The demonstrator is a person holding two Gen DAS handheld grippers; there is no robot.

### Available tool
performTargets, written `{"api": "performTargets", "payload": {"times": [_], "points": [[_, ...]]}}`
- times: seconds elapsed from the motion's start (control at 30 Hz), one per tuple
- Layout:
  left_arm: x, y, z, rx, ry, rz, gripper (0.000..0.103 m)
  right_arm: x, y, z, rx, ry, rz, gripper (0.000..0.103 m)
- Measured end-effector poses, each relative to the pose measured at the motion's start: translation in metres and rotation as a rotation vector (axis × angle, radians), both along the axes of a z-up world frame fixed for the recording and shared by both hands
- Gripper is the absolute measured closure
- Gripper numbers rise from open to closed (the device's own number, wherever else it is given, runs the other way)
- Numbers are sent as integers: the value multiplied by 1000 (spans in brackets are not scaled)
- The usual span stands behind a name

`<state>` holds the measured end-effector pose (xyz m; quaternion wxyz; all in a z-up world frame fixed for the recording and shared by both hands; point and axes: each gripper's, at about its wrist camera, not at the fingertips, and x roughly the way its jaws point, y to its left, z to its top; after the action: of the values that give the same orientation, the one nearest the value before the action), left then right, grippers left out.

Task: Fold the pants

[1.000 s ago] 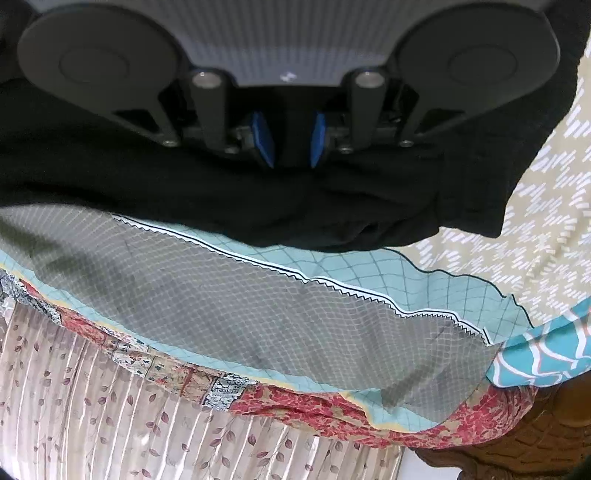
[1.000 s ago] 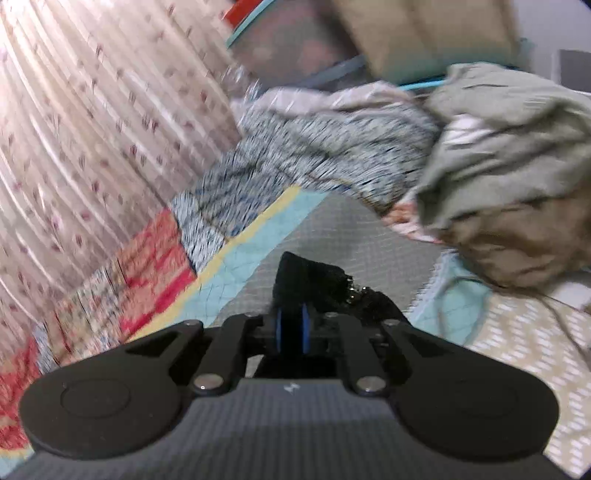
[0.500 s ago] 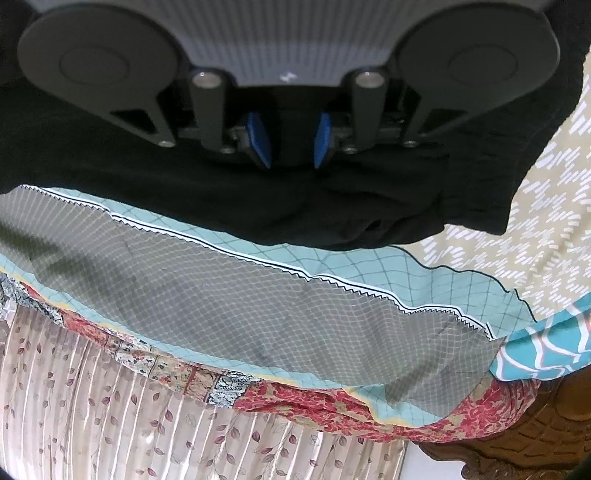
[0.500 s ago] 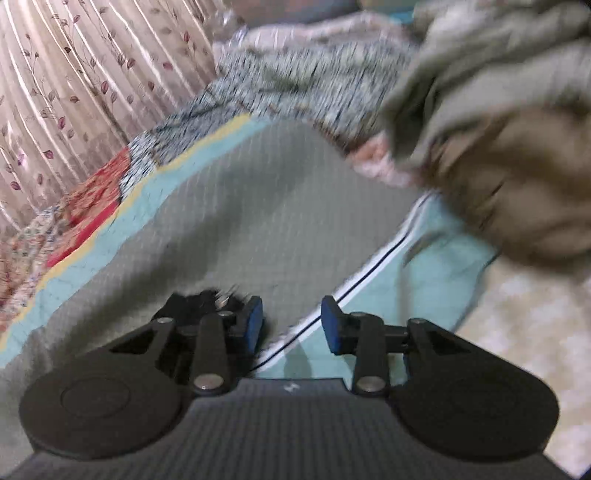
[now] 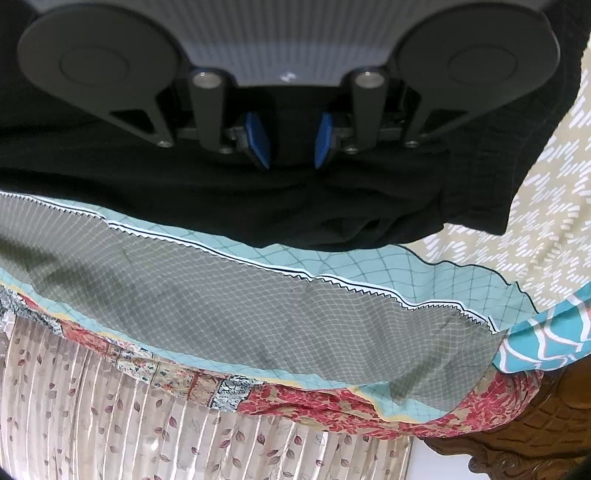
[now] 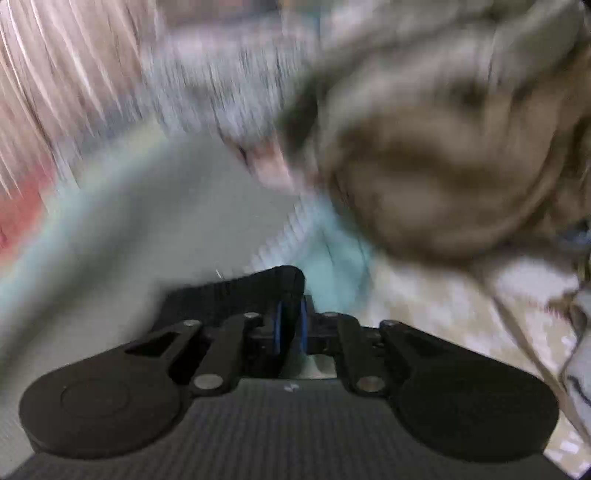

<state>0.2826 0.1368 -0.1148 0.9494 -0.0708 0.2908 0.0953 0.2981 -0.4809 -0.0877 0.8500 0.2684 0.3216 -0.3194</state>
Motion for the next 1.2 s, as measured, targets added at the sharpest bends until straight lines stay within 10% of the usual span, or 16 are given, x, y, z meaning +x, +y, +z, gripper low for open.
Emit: {"api": "performTargets", "payload": {"times": [0.1,0.23,0.47,0.73,0.9,0.97,1.2], "points": [[3,-3,3,27,24,-4,74,-17,15,12,-76,-2,11,43],[-5,2,34,-13,92,-43,60,-72,43,49,-79,-86,31,42],[-125,40,98,-25,14,-70,46,-219,115,78,-14,-253,477,42],[-237,114,75,-363,194,97,35,-256,243,54,62,-283,912,43],[-245,117,58,-521,216,45,28,-252,326,26,200,-192,1123,44],[-234,114,51,-526,234,44,23,-242,347,-1,316,-23,1166,49],[-237,123,43,-594,202,133,84,-264,306,28,233,-108,1064,50]]}}
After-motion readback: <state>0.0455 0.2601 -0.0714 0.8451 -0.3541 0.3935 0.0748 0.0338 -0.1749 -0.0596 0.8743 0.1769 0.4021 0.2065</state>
